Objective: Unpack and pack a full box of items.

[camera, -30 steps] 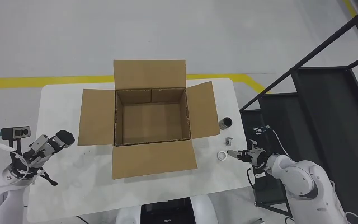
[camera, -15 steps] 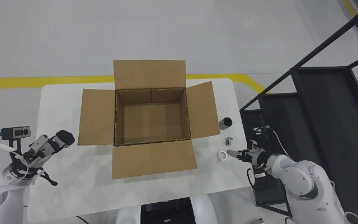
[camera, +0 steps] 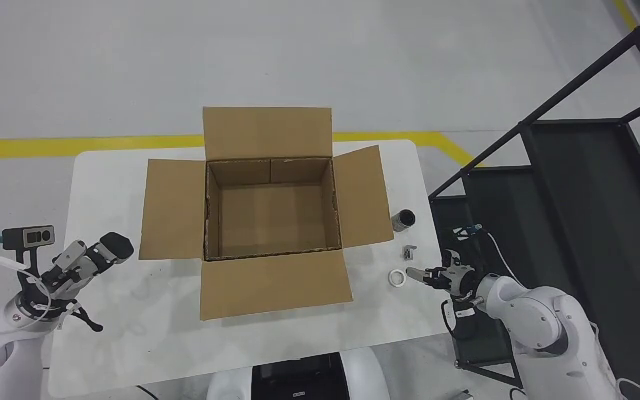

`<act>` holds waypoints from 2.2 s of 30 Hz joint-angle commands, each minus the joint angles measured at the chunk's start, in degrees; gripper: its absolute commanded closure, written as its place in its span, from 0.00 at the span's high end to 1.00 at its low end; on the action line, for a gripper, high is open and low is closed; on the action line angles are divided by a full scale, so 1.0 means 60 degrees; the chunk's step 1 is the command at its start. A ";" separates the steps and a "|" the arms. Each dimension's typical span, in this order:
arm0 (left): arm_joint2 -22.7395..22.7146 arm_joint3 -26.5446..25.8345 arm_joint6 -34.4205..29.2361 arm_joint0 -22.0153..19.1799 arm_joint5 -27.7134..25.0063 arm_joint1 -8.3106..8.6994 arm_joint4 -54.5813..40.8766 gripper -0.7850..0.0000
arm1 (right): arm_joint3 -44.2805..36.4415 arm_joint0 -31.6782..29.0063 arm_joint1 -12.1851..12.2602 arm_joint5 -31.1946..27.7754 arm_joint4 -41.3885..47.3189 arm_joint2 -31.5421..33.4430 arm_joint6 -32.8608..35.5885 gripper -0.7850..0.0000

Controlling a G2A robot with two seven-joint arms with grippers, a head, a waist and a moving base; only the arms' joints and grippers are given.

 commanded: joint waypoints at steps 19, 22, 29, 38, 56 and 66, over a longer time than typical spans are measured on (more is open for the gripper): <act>0.0000 0.0000 0.0000 0.0000 0.0000 0.0000 0.0000 1.00 | 0.0000 0.0000 0.0000 -0.0001 0.0011 0.0000 0.0000 1.00; 0.0000 0.0000 0.0000 0.0000 0.0000 0.0000 0.0000 1.00 | 0.0000 0.0000 0.0000 -0.0001 0.0011 0.0000 0.0000 1.00; 0.0000 0.0000 0.0000 0.0000 0.0000 0.0000 0.0000 1.00 | 0.0000 0.0000 0.0000 -0.0001 0.0011 0.0000 0.0000 1.00; 0.0000 0.0000 0.0000 0.0000 0.0000 0.0000 0.0000 1.00 | 0.0000 0.0000 0.0000 -0.0001 0.0011 0.0000 0.0000 1.00; 0.0000 0.0000 0.0000 0.0000 0.0000 0.0000 0.0000 1.00 | 0.0000 0.0000 0.0000 -0.0001 0.0011 0.0000 0.0000 1.00; 0.0000 0.0000 0.0000 0.0000 0.0000 0.0000 0.0000 1.00 | 0.1084 0.0712 0.0035 0.0567 -0.1122 -0.1122 -0.0018 1.00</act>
